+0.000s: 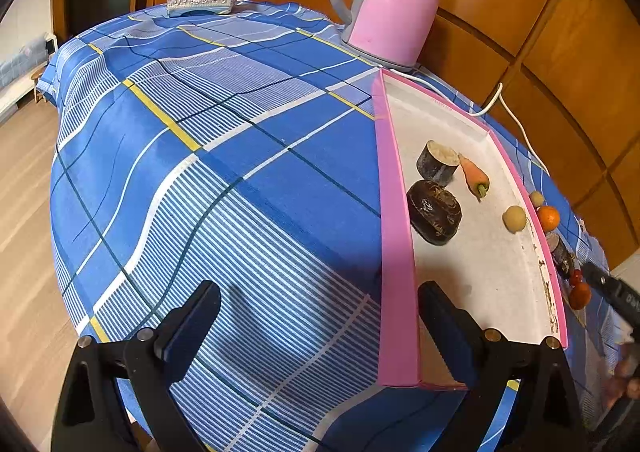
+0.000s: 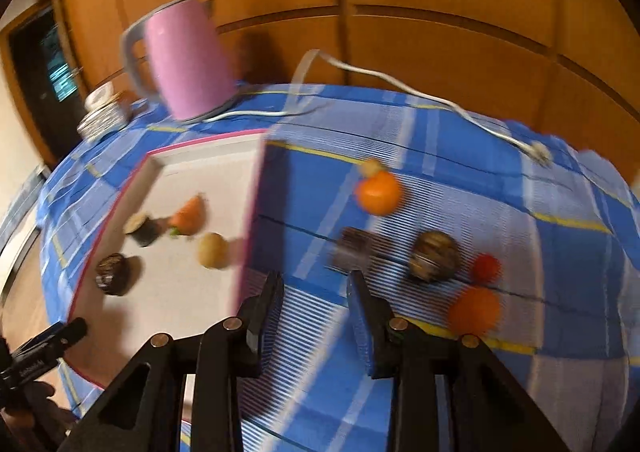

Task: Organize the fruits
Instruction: 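Withdraw the right tool from the tray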

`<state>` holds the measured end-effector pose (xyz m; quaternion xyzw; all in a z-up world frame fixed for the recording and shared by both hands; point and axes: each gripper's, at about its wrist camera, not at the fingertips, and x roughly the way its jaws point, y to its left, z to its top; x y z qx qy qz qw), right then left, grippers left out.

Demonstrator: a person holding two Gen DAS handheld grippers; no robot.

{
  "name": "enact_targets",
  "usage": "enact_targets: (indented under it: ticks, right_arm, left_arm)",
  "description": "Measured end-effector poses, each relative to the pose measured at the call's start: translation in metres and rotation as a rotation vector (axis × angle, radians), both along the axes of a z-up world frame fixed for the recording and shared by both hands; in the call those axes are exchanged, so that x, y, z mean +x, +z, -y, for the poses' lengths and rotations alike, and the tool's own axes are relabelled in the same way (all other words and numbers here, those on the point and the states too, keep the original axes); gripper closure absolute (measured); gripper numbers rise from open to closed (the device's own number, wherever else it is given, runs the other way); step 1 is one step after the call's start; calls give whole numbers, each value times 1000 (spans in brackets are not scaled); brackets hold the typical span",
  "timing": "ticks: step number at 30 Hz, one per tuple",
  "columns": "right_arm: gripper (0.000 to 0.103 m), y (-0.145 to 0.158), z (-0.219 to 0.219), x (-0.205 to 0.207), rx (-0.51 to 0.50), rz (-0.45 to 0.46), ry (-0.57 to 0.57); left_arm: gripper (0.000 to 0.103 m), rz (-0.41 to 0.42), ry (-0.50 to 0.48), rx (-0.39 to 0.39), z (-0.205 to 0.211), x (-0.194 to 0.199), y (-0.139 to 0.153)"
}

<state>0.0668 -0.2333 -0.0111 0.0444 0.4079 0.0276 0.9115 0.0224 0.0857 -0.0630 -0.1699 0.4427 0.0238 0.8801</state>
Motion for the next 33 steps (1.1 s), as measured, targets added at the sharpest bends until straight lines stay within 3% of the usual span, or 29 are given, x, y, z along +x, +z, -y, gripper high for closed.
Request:
enact_targets:
  ticks: [12, 20, 22, 33]
  right_arm:
    - [70, -16, 113, -60, -43, 13, -487]
    - [69, -42, 174, -80, -112, -55, -794]
    - [67, -50, 180, -80, -117, -75, -820]
    - [62, -58, 175, -82, -125, -1, -838]
  left_arm:
    - [4, 21, 12, 6, -2, 0, 6]
    - [4, 88, 12, 15, -5, 3, 30]
    - [4, 107, -6, 17, -2, 4, 38]
    - [4, 159, -173, 22, 50, 35, 77]
